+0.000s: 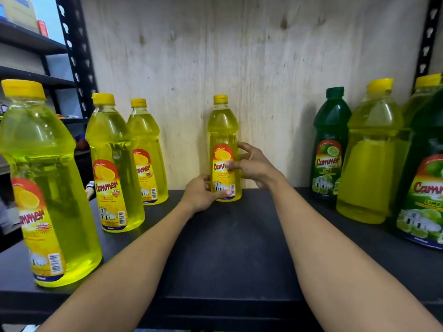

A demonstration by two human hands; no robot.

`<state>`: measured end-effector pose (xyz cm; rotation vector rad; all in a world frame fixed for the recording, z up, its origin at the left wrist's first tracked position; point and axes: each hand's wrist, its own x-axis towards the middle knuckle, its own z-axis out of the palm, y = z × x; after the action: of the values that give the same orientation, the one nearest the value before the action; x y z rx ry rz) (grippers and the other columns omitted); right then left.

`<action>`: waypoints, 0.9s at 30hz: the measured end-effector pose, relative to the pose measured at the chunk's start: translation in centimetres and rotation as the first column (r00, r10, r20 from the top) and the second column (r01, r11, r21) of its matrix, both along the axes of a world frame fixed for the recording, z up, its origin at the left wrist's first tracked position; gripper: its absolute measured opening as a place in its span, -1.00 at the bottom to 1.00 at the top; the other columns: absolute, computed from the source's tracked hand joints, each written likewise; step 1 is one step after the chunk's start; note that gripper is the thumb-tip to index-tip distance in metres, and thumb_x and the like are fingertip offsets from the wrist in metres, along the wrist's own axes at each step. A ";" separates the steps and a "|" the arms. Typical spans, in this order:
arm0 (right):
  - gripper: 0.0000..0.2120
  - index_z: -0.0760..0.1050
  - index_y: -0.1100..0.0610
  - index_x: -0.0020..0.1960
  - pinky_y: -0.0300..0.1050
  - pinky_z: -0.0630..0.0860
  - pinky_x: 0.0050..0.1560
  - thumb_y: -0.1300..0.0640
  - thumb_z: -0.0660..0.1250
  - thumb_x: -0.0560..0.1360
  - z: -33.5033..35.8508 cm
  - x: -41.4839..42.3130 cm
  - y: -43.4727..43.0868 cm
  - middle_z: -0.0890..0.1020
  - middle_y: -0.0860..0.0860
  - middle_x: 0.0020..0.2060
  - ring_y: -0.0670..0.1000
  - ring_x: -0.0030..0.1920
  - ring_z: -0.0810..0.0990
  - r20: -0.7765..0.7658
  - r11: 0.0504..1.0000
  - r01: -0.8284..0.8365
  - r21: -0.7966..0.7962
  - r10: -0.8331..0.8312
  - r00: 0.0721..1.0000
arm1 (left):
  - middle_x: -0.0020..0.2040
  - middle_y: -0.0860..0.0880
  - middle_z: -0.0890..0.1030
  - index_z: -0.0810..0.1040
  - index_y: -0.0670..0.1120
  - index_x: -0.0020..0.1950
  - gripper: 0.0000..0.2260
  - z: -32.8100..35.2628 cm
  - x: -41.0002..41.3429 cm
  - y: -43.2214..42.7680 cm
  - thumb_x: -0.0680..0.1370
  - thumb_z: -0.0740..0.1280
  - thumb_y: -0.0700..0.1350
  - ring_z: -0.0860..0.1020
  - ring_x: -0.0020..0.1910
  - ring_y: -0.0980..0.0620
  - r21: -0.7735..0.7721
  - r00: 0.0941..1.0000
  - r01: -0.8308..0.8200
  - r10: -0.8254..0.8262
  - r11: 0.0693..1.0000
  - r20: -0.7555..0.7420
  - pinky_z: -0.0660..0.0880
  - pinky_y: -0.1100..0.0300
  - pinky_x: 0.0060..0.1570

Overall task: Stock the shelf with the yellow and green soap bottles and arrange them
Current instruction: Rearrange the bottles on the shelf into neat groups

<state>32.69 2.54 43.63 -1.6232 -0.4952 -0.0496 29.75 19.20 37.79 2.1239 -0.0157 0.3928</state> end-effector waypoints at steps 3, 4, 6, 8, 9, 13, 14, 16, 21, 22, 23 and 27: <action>-0.31 0.30 0.06 0.49 -0.07 0.60 0.00 0.34 0.48 0.45 -0.2 0.0 0.2 0.61 0.12 0.17 0.03 0.03 0.64 -0.002 1.000 -0.029 0.008 0.029 1.000 | 0.08 0.01 0.63 0.46 -0.09 0.29 -0.34 0.1 -0.4 -0.4 0.31 0.61 0.12 0.59 -0.14 0.17 0.060 0.996 -0.079 0.076 0.995 0.039 0.40 0.46 -0.36; -0.31 0.29 0.06 0.50 -0.05 0.59 0.03 0.34 0.46 0.46 -0.3 0.0 0.3 0.60 0.12 0.18 0.05 0.05 0.63 0.002 0.999 -0.032 0.003 0.032 1.000 | 0.11 -0.01 0.63 0.45 -0.10 0.29 -0.33 0.2 -0.5 -0.4 0.31 0.60 0.12 0.59 -0.10 0.13 0.071 0.995 -0.096 0.093 0.993 0.043 0.39 0.44 -0.35; -0.32 0.27 0.05 0.51 -0.04 0.58 0.05 0.33 0.44 0.48 -0.3 0.1 0.3 0.59 0.11 0.17 0.06 0.09 0.62 0.008 0.999 -0.034 -0.010 0.034 0.999 | 0.18 -0.04 0.63 0.44 -0.12 0.31 -0.32 0.1 -0.6 -0.5 0.32 0.59 0.13 0.58 -0.04 0.08 0.093 0.993 -0.110 0.106 0.989 0.048 0.41 0.40 -0.30; -0.31 0.25 0.04 0.52 -0.05 0.59 0.04 0.32 0.44 0.49 -0.2 0.1 0.4 0.58 0.08 0.14 0.04 0.07 0.62 0.011 0.999 -0.035 -0.022 0.035 0.999 | 0.23 -0.07 0.62 0.42 -0.12 0.34 -0.32 0.0 -0.7 -0.6 0.34 0.58 0.12 0.60 0.04 0.03 0.109 0.993 -0.112 0.108 0.988 0.043 0.52 0.30 -0.16; -0.31 0.24 0.03 0.52 -0.07 0.59 0.01 0.31 0.44 0.49 -0.2 0.1 0.4 0.58 0.07 0.14 0.02 0.05 0.62 0.011 0.999 -0.034 -0.026 0.035 0.999 | 0.24 -0.08 0.61 0.41 -0.12 0.35 -0.31 0.1 -0.7 -0.7 0.35 0.58 0.12 0.61 0.09 0.00 0.112 0.994 -0.111 0.108 0.987 0.035 0.58 0.21 -0.04; -0.31 0.25 0.04 0.52 -0.15 0.56 -0.06 0.24 0.47 0.48 -0.1 -0.2 0.1 0.58 0.09 0.20 0.03 0.09 0.61 0.012 0.996 -0.012 -0.092 0.014 1.000 | 0.29 -0.10 0.58 0.39 -0.12 0.40 -0.28 0.8 -1.0 -0.9 0.36 0.58 0.10 0.59 0.20 -0.07 0.133 0.995 -0.080 0.087 0.988 -0.048 0.55 0.03 0.20; -0.31 0.27 0.06 0.51 -0.15 0.56 -0.04 0.21 0.49 0.47 0.3 -0.5 -0.3 0.57 0.10 0.23 0.03 0.12 0.60 0.028 0.988 0.006 -0.156 -0.002 1.000 | 0.32 -0.12 0.55 0.36 -0.12 0.43 -0.25 1.0 -1.3 -1.0 0.35 0.60 0.08 0.56 0.24 -0.10 0.158 0.994 -0.088 0.097 0.984 -0.054 0.52 0.00 0.25; -0.25 0.29 0.10 0.52 -0.03 0.55 0.16 0.15 0.55 0.42 1.5 -1.9 -1.0 0.52 0.13 0.34 0.07 0.26 0.55 0.085 0.950 0.100 -0.295 -0.078 0.993 | 0.36 -0.18 0.43 0.25 -0.11 0.51 -0.10 1.4 -2.0 -1.3 0.30 0.62 0.07 0.43 0.34 -0.18 0.281 0.983 -0.174 0.182 0.944 -0.005 0.40 -0.03 0.35; -0.45 0.50 -0.04 0.34 -0.19 0.55 -0.03 0.09 0.55 0.40 4.9 -7.8 -4.9 0.62 0.08 0.18 0.01 0.09 0.61 0.229 0.935 0.322 -0.152 -0.283 0.931 | 0.18 -0.15 0.41 0.35 0.01 0.35 -0.32 3.1 -5.1 -3.9 0.32 0.59 -0.06 0.48 0.19 -0.26 0.277 0.832 -0.437 0.267 0.856 0.486 0.46 -0.10 0.17; -0.51 0.54 -0.06 0.29 -0.16 0.57 -0.02 0.08 0.55 0.39 5.2 -9.2 -6.1 0.64 0.04 0.12 0.00 0.05 0.63 0.275 0.925 0.354 -0.138 -0.307 0.911 | 0.11 -0.10 0.42 0.41 0.04 0.27 -0.46 3.5 -5.8 -4.7 0.36 0.55 -0.10 0.52 0.11 -0.21 0.262 0.792 -0.423 0.214 0.867 0.571 0.50 -0.08 0.10; -0.56 0.57 -0.07 0.24 -0.11 0.59 0.01 0.09 0.55 0.39 5.3 -10.7 -7.4 0.65 0.01 0.07 0.01 0.02 0.65 0.313 0.915 0.384 -0.120 -0.332 0.890 | 0.04 -0.04 0.42 0.46 0.08 0.18 -0.57 3.8 -6.4 -5.8 0.39 0.51 -0.14 0.54 0.03 -0.12 0.247 0.772 -0.375 0.153 0.894 0.617 0.52 -0.02 0.05; -0.67 0.62 -0.05 0.13 -0.12 0.62 0.01 0.13 0.53 0.40 5.5 -16.4 -13.1 0.66 -0.06 -0.06 -0.04 -0.09 0.68 0.416 0.838 0.543 -0.054 -0.475 0.775 | -0.12 0.10 0.46 0.55 0.14 -0.04 -0.71 3.8 -8.4 -12.5 0.41 0.48 -0.23 0.51 -0.26 0.16 0.216 0.806 -0.028 -0.106 0.976 0.582 0.42 0.35 -0.21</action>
<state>16.34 -10.54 49.10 -1.8906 -0.3444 -0.7765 21.38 6.67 41.59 2.1200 -0.4855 1.0615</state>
